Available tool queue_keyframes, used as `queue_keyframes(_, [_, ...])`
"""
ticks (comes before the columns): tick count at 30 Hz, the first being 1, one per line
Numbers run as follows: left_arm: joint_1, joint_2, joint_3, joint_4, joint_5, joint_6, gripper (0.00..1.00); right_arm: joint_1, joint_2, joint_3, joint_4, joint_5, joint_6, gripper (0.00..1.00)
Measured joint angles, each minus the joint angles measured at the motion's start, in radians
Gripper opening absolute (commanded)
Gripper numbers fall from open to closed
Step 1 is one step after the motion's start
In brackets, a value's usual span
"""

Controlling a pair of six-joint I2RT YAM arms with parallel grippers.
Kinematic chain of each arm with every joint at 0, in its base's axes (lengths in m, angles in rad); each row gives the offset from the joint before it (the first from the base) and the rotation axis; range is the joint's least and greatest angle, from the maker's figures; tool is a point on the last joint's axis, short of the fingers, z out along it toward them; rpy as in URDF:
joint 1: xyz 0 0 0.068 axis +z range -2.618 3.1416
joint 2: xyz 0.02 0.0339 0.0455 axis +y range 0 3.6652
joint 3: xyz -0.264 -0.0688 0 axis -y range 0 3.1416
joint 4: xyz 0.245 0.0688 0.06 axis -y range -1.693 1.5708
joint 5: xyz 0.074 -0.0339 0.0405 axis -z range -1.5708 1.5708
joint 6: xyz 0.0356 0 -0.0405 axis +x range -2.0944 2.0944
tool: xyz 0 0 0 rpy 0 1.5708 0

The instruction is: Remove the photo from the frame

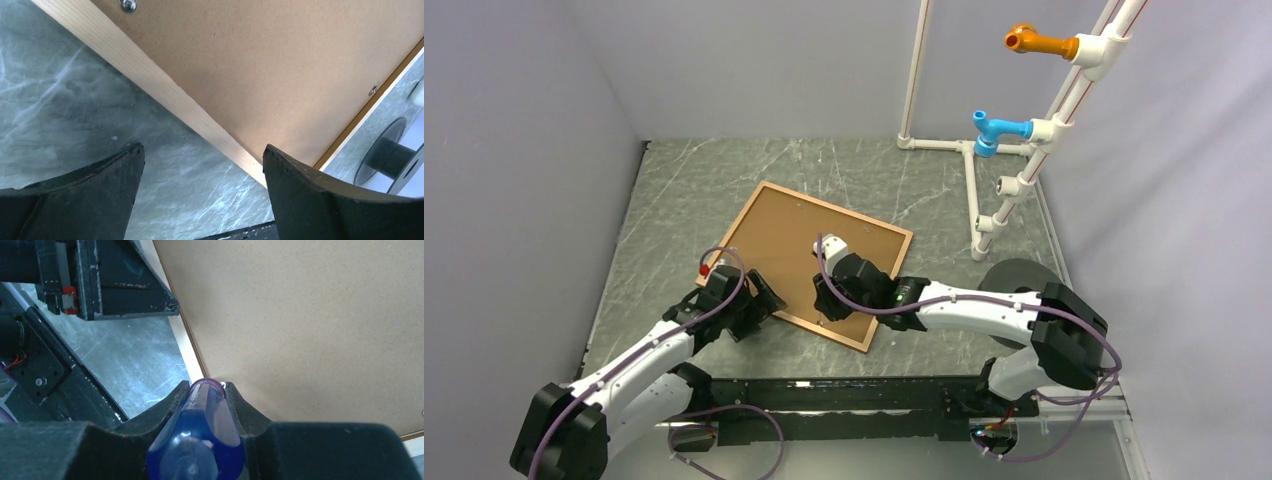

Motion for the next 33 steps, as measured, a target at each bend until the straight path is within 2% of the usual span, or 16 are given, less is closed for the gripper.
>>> queue_keyframes(11, [0.002,0.079,0.024,0.051,-0.020,-0.052,0.92,0.034,-0.043,-0.027,-0.033,0.036,-0.009,0.00])
queue_keyframes(25, [0.015,0.121,0.046,0.063,-0.034,-0.046,0.92,0.074,-0.129,-0.032,-0.216,0.230,0.028,0.00])
queue_keyframes(33, [0.023,0.098,0.045,0.042,-0.038,-0.029,0.92,0.074,-0.105,-0.013,-0.178,0.190,0.026,0.00])
